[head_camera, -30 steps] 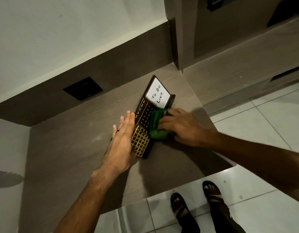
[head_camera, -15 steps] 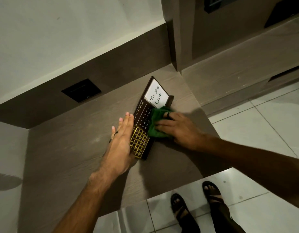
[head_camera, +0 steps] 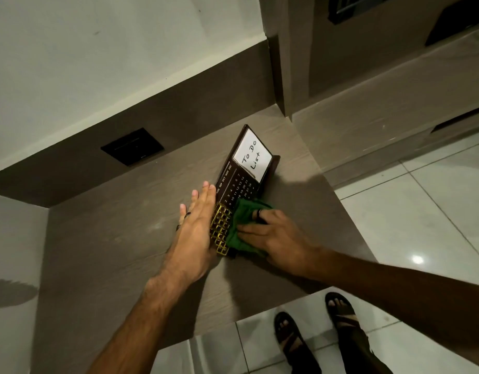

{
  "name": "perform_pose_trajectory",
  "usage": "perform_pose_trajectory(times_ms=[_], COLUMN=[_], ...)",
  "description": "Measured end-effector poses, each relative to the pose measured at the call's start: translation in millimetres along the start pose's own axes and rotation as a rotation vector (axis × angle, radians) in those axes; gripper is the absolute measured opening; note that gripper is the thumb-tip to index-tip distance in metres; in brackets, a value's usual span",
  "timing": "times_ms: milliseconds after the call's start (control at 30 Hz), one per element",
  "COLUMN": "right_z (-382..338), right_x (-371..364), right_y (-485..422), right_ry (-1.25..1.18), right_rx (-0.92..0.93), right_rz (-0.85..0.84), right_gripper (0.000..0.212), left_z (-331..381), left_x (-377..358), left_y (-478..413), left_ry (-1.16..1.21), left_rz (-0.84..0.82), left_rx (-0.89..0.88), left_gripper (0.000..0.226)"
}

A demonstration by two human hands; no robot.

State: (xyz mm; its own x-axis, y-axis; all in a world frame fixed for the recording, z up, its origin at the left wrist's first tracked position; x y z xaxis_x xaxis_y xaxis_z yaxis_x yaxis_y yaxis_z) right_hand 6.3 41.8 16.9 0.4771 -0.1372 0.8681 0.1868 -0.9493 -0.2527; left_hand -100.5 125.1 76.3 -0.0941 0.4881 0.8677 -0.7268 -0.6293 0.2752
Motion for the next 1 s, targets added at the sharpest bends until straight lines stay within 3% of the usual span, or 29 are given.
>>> perform_pose_trajectory(times_ms=[100,200,267,400,467,533,667,767,833,900,1000], right_z=[25.9,119.0,149.9,110.3,53.2,-10.9,-72.3,-79.9,-65.1,-33.3,17.4], right_x=[17.4,58.4,70.4,57.0,30.0,4.6,-19.7,-15.8,-1.6,22.4,65.6], right_y=[-8.1,-25.6,-36.9,-27.2,-8.2,4.2,15.3,23.0,23.7,20.0,6.7], right_ry=[0.031,0.17,0.221,0.068,-0.034,-0.053,-0.14,-0.408,-0.606,-0.749,-0.627], right_rx=[0.038,-0.303,-0.418,-0.467,-0.377,-0.159,0.096,0.096,-0.042,-0.214,-0.389], right_rz=[-0.008,0.08,0.06,0.193,0.185,0.114,-0.171,-0.305,-0.247,-0.062,0.338], right_gripper=[0.032,0.048,0.058,0.056,0.044,0.037,0.047,0.054,0.06,0.064,0.066], left_z=[0.6,-1.5,-2.6,-2.7,-1.6,0.3,2.8,5.8,5.8,4.0,2.4], left_x=[0.5,-0.1,-0.5,0.0,-0.4,-0.6,2.2,4.3,5.2,6.4,6.0], left_y=[0.6,0.2,-0.6,0.3,1.9,2.5,1.2,2.6,4.4,5.6,5.2], left_ry=[-0.01,-0.018,-0.016,0.018,0.023,0.033,0.061,0.077,0.086,0.134,0.249], left_rz=[-0.001,0.0,-0.002,0.007,0.013,0.014,0.018,0.022,0.028,0.038,0.011], left_rx=[0.0,0.01,0.006,0.012,0.006,-0.001,0.034,0.037,0.04,0.069,0.122], left_gripper=[0.121,0.12,0.12,0.127,0.129,0.129,0.123,0.123,0.121,0.119,0.127])
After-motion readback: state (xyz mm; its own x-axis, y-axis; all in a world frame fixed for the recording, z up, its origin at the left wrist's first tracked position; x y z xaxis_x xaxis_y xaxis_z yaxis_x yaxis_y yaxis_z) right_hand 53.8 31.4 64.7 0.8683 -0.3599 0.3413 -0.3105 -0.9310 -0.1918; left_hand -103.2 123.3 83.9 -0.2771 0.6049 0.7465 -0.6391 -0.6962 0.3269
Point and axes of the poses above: each hand's wrist, its own y-axis away from the middle knuckle, its own x-axis out of the back of the hand, z = x × y, the point moved 7 cm from there along -y, towards the middle knuckle, and after that the axes turned 3 degrees about -z, right-handed, at the moved point
